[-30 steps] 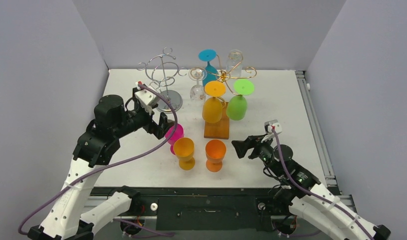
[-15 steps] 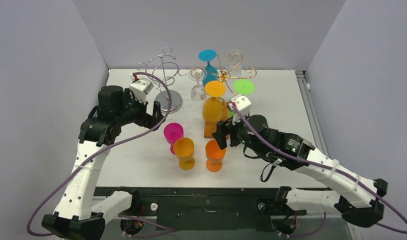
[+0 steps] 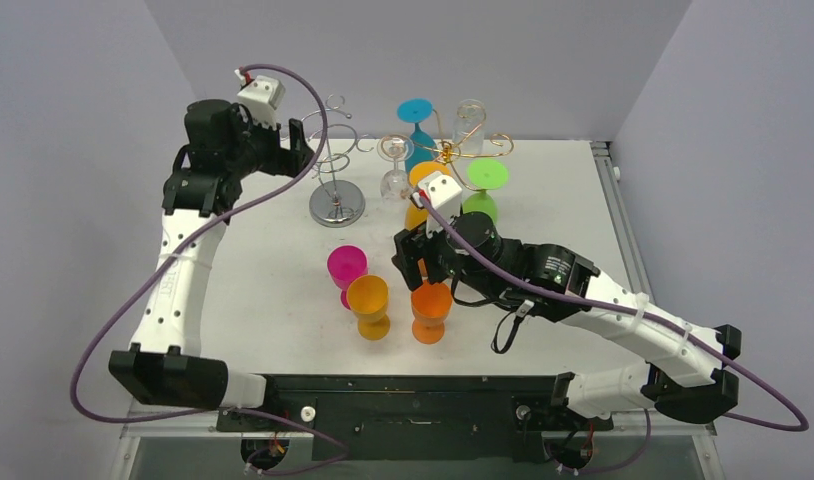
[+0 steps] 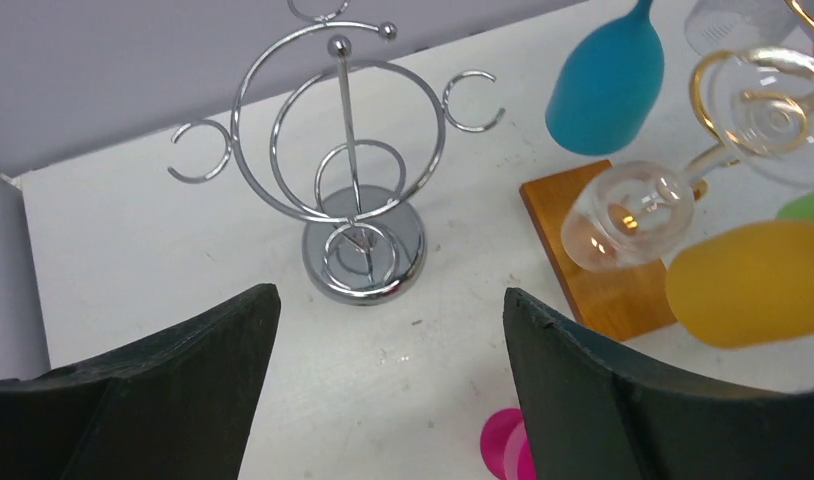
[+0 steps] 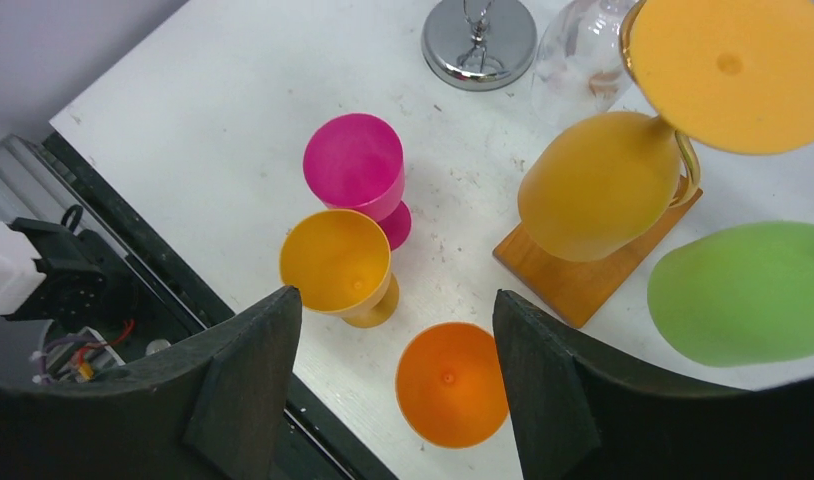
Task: Place the wine glass upside down on the wine glass rack
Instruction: Move the wine rack to the center of the board, then pick up the wine glass at the center of the board, then turn the wine glass upside down at the wine rack.
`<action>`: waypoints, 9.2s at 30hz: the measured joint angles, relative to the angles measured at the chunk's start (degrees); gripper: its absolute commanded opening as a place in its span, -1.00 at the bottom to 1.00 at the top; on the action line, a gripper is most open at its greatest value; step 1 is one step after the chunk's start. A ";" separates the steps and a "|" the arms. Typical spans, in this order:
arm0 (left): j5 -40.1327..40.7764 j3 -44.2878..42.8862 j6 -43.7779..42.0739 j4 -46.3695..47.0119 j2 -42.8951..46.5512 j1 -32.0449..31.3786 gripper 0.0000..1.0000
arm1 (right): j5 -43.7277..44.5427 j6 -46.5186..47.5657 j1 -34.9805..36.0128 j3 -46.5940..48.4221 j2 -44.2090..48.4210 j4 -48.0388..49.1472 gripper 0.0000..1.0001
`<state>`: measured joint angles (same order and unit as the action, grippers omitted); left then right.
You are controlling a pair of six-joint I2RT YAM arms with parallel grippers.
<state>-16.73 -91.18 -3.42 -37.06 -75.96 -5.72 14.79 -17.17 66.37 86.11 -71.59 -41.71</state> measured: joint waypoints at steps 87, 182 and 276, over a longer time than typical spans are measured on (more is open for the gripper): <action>-6.16 16.68 -1.09 0.11 20.48 1.44 0.92 | -2.89 1.22 8.68 -6.27 -16.11 8.92 0.18; -24.35 15.06 -31.61 -5.95 40.13 2.32 -1.00 | -12.35 2.67 6.43 8.79 8.04 2.12 0.60; -28.59 29.49 -20.61 23.63 46.95 2.29 0.92 | -33.55 17.18 -60.96 -26.38 -13.57 53.51 0.11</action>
<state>-45.32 -61.69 -24.03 -13.43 -29.02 -3.42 -18.76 0.01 5.41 59.72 -85.17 11.79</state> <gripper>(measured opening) 0.963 0.701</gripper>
